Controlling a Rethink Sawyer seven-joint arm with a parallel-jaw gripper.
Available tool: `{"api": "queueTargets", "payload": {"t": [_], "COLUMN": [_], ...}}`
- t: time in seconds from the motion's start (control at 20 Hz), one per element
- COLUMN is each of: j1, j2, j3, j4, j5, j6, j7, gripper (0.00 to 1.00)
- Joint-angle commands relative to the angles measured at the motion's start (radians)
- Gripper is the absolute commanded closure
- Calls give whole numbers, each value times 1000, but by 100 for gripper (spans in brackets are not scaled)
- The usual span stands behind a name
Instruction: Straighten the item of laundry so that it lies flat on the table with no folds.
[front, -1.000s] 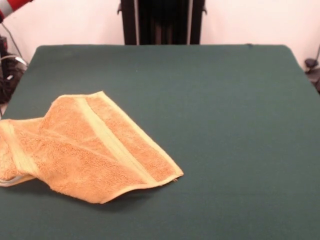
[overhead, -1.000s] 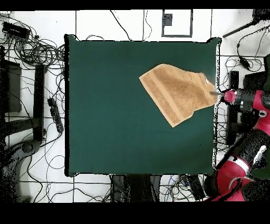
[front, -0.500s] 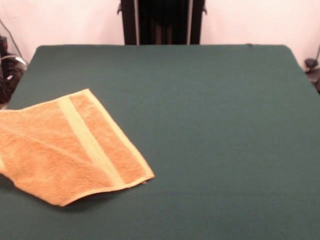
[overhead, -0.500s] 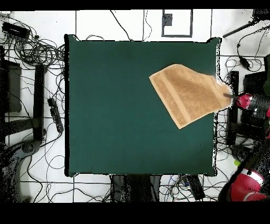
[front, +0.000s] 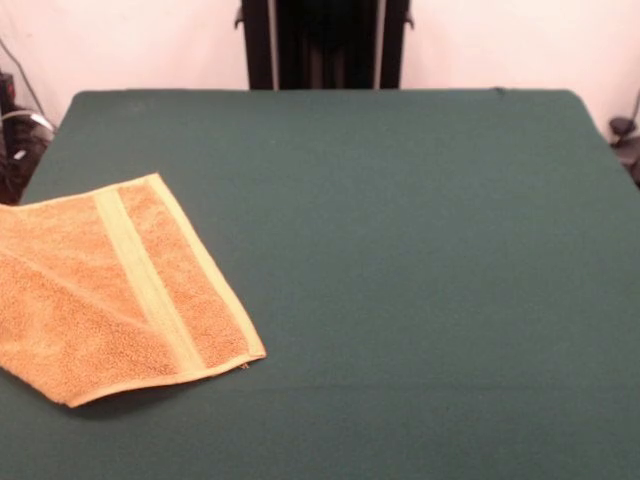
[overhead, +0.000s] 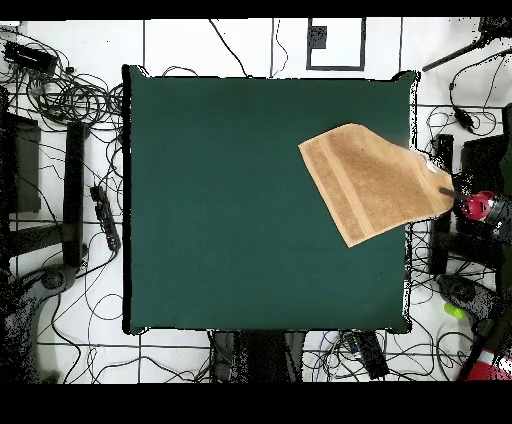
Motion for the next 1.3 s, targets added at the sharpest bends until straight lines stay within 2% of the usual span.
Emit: {"api": "queueTargets", "payload": {"t": [0.05, 0.2, 0.5, 1.3], "j1": [41, 51, 85, 134], "j2": [-17, -26, -44, -60], "j3": [-118, -132, -181, -249], "j4": [269, 286, 268, 229], "j5": [32, 33, 54, 148], "j6": [-229, -273, -253, -218], "j7": [164, 139, 85, 92], "gripper": [100, 100, 100, 100]}}
